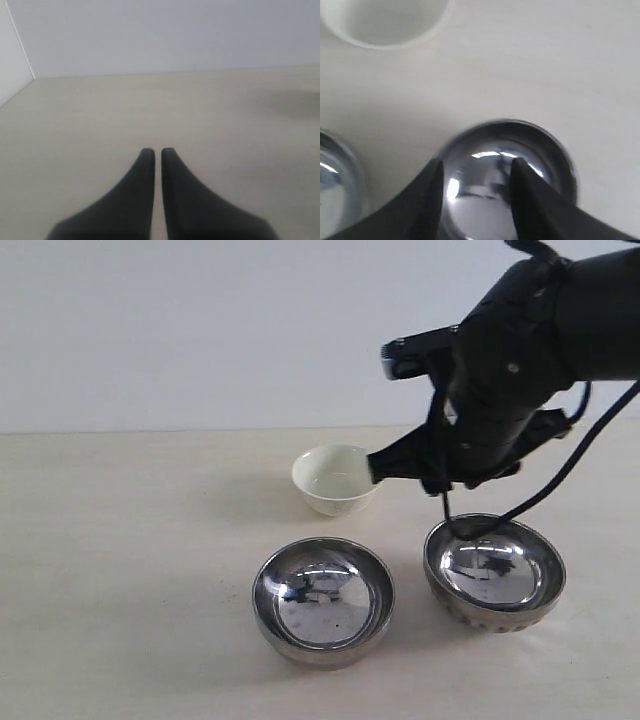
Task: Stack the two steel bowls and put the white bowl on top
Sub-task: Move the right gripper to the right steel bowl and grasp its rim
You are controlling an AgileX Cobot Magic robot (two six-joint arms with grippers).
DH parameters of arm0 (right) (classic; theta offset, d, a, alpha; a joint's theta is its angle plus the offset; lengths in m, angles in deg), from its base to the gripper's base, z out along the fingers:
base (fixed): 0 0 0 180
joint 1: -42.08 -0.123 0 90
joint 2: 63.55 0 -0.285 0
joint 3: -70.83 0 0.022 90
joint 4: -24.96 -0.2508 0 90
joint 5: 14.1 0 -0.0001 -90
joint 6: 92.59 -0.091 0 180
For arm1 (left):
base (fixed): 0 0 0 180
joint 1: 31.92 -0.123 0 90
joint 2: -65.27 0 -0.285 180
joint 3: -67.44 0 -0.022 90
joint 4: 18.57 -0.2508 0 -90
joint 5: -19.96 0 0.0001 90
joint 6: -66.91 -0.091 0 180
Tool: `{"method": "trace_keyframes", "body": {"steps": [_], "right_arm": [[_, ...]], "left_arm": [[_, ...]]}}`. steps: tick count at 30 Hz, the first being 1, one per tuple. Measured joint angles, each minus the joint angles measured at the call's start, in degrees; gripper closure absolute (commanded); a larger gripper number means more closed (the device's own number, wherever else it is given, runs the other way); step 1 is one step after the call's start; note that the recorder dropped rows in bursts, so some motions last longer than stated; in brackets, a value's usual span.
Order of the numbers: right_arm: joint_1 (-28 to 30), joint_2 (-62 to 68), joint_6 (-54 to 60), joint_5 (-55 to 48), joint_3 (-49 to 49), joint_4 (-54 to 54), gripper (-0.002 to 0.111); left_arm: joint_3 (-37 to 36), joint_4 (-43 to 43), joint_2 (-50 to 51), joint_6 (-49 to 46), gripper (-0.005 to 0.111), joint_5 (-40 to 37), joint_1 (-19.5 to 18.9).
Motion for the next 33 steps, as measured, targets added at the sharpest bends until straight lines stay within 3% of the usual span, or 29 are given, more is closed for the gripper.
{"method": "trace_keyframes", "body": {"steps": [7,15,25,33], "right_arm": [[9.3,-0.8,3.2,-12.2,1.9,1.2,0.070],[16.7,-0.8,3.8,-0.6,12.0,0.2,0.070],[18.0,0.2,6.2,10.1,13.1,-5.8,0.070],[18.0,5.7,7.0,13.1,13.1,-7.4,0.070]], "left_arm": [[0.0,0.0,0.0,0.0,0.103,0.0,0.0],[0.0,0.0,0.0,0.0,0.103,0.0,0.0],[0.0,0.0,0.0,0.0,0.103,0.0,0.0],[0.0,0.0,0.0,0.0,0.103,0.0,0.0]]}}
